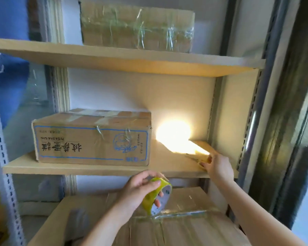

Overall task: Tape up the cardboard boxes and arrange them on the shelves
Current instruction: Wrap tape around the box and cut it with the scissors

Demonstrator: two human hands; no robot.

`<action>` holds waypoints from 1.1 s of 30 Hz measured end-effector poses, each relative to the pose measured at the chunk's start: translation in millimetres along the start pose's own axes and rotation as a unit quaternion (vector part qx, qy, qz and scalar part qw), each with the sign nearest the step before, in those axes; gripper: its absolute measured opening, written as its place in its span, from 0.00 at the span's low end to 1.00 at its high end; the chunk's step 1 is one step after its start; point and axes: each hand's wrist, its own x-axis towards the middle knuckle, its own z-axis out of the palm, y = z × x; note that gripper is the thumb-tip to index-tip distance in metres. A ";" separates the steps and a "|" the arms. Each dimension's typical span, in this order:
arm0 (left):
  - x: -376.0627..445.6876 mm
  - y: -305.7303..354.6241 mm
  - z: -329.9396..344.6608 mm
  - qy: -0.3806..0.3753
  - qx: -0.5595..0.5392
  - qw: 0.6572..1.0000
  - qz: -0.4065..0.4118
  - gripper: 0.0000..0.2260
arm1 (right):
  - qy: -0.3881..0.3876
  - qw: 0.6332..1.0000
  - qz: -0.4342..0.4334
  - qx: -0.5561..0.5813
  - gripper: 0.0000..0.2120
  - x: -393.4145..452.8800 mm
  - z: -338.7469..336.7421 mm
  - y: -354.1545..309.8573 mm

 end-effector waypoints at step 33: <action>80.0 -35.4 80.5 0.153 -0.052 0.966 -0.203 0.07 | -0.091 0.977 -0.184 0.063 0.15 -7.7 49.0 -29.4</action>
